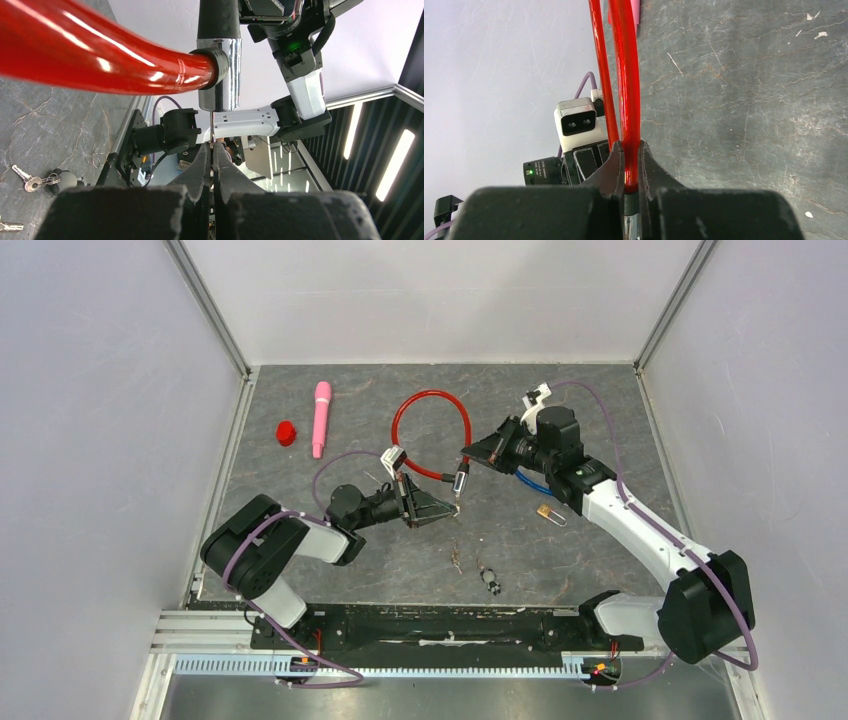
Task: Unlock with the key
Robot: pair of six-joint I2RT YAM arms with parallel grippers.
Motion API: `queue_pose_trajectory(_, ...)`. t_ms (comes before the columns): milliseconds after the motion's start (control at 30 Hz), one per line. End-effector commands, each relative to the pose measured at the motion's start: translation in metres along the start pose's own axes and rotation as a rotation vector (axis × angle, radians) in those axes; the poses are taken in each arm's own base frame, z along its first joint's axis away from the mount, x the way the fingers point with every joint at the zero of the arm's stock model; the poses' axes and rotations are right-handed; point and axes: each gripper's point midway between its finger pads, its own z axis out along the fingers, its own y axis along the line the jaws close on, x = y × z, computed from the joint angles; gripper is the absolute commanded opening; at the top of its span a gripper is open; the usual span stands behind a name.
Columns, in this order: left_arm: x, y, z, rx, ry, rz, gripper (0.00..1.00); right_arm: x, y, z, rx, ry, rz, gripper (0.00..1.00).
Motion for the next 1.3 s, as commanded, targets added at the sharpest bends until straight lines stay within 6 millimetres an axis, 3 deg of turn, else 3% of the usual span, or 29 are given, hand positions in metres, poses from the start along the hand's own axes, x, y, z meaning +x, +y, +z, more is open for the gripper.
queue_pose_trajectory(0, -0.010, -0.030, -0.001, 0.103, -0.066, 0.154, 0.02, 0.008, 0.034, -0.012, -0.147, 0.040, -0.068, 0.00)
queue_pose_trajectory(500, -0.016, -0.025, -0.001, 0.008, -0.087, 0.302, 0.02, 0.013, 0.033, -0.015, -0.166, 0.046, -0.103, 0.00)
queue_pose_trajectory(867, -0.019, -0.027, 0.009, -0.007, -0.055, 0.168, 0.02, 0.007, 0.053, -0.021, -0.252, 0.008, -0.193, 0.00)
queue_pose_trajectory(1000, -0.019, -0.027, 0.009, -0.014, -0.057, 0.194, 0.02, 0.012, 0.053, -0.019, -0.248, 0.018, -0.222, 0.00)
queue_pose_trajectory(1267, -0.034, -0.057, 0.016, 0.019, -0.094, 0.355, 0.02, 0.036, 0.050, -0.012, -0.249, 0.081, -0.271, 0.00)
